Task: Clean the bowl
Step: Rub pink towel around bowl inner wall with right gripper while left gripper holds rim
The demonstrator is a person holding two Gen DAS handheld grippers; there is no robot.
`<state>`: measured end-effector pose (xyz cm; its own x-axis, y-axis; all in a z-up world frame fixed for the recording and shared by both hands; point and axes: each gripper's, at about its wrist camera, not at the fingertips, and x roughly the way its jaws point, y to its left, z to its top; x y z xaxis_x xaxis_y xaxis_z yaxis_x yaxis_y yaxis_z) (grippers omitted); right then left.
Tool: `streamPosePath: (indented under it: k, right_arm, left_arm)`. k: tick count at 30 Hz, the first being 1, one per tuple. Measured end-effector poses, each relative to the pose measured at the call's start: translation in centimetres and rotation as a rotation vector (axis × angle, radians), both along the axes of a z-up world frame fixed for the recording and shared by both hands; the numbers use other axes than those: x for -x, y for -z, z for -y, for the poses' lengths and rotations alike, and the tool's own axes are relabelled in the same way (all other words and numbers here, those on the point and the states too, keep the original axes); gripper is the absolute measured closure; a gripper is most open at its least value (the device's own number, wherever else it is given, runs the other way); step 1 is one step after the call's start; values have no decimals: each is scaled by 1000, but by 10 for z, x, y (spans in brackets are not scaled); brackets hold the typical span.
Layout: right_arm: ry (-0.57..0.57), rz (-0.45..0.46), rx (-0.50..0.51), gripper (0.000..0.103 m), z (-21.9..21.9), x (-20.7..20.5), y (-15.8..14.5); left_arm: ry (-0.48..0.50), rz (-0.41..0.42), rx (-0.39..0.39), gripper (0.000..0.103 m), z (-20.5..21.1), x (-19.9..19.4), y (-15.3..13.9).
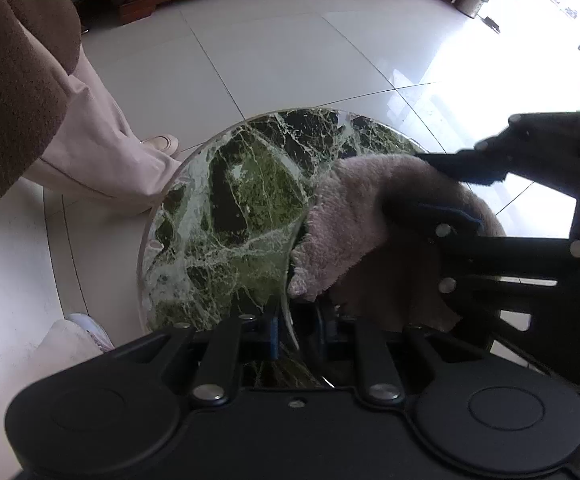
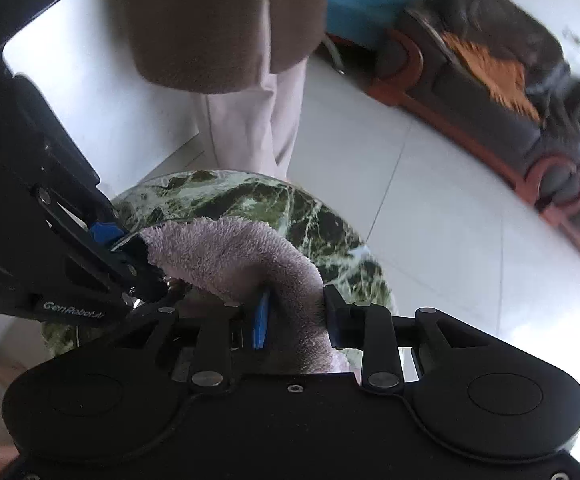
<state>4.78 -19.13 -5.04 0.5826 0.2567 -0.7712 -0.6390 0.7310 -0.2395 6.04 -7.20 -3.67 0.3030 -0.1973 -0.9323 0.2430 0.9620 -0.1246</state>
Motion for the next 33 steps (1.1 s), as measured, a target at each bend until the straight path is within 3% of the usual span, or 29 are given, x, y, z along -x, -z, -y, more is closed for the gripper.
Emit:
streamPosePath:
  k: [2, 9, 13, 19, 24, 29, 33]
  right_arm:
    - [43, -11, -15, 85, 5, -2, 0]
    - [263, -179, -217, 88, 49, 10, 5]
    - [239, -163, -168, 87, 44, 22, 1]
    - [193, -106, -166, 87, 33, -2, -10]
    - [236, -160, -209, 87, 42, -8, 0]
    - [315, -235, -263, 86, 58, 13, 12]
    - [261, -200, -173, 85, 48, 18, 6]
  left_arm:
    - [-8, 3, 0, 87, 0, 0, 1]
    - [-10, 13, -12, 87, 6, -1, 2]
    - [4, 12, -35, 85, 9, 0, 2]
    - [12, 12, -47, 86, 10, 2, 1]
    - [-3, 13, -47, 86, 10, 2, 1]
    - [15, 17, -58, 86, 15, 3, -1]
    - [35, 16, -75, 85, 18, 3, -1]
